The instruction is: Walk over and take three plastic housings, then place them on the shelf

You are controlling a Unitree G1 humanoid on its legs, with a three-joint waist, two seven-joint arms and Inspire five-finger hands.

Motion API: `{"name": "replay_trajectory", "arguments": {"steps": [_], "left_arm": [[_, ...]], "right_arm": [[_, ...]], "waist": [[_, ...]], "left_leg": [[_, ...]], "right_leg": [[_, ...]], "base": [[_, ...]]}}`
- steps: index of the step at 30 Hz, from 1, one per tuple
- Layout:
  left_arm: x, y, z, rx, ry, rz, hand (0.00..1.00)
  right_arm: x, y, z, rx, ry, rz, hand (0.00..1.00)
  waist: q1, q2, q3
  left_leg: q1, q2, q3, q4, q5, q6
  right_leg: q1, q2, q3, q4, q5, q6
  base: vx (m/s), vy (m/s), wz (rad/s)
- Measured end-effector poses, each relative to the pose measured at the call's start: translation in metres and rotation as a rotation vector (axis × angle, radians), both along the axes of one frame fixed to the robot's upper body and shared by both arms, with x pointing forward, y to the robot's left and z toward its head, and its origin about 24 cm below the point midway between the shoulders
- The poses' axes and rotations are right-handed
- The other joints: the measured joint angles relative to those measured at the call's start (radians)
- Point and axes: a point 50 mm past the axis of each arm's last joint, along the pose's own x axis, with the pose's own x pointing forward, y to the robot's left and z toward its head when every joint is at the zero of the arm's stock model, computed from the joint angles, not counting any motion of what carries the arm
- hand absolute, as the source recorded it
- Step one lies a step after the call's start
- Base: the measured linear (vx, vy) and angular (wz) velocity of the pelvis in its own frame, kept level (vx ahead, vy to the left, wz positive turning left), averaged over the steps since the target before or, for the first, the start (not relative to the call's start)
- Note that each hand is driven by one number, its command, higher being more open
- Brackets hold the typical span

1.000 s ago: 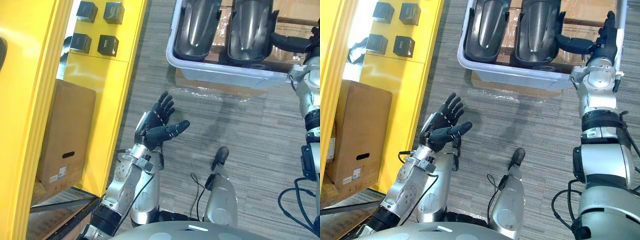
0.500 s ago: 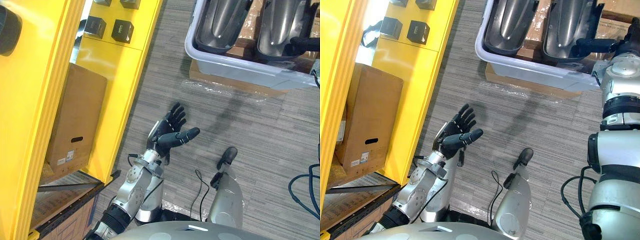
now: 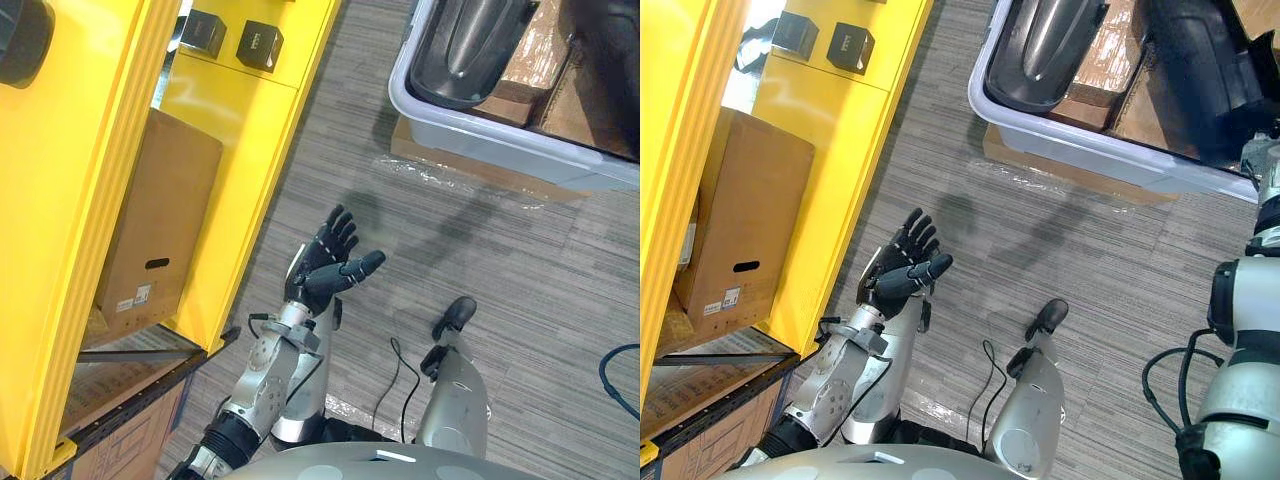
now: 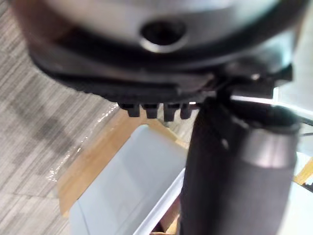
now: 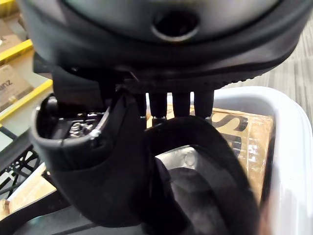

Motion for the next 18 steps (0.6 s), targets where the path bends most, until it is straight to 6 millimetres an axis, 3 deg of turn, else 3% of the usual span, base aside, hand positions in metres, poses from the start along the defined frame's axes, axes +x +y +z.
{"name": "replay_trajectory", "arguments": {"steps": [4, 11, 15, 18], "left_arm": [[-0.009, 0.016, 0.007, -0.031, -0.022, 0.068, 1.0], [-0.022, 0.043, 0.01, -0.017, -0.028, 0.144, 1.0], [-0.029, 0.053, 0.025, -0.028, -0.091, 0.171, 1.0], [-0.028, 0.058, 0.044, -0.011, -0.185, 0.158, 1.0]], "right_arm": [[0.005, 0.005, -0.022, 0.106, 0.054, -0.004, 0.0], [-0.001, -0.001, -0.036, 0.127, 0.053, -0.038, 0.0], [0.001, 0.001, -0.026, -0.028, -0.001, -0.069, 0.0], [0.014, 0.022, -0.002, -0.192, -0.105, -0.024, 0.0]], "waist": [[-0.003, 0.003, -0.002], [-0.034, 0.0, 0.0], [-0.064, -0.007, 0.005], [-0.094, -0.021, 0.013]], "left_leg": [[0.061, 0.0, 0.001, -0.04, 0.007, -0.004], [0.178, -0.004, 0.005, -0.141, 0.051, -0.008], [0.273, 0.001, 0.01, -0.248, 0.095, -0.013], [0.343, 0.01, 0.031, -0.317, 0.124, -0.015]], "right_leg": [[0.036, -0.002, -0.002, 0.019, -0.024, -0.003], [0.111, -0.009, -0.012, 0.019, -0.042, 0.004], [0.155, -0.009, -0.018, 0.032, -0.064, 0.009], [0.182, -0.004, -0.01, 0.033, -0.068, 0.01]], "base": [[0.01, -0.02, 0.04], [0.02, -0.018, 0.04], [0.02, -0.034, 0.02], [0.02, -0.02, -0.1]]}}
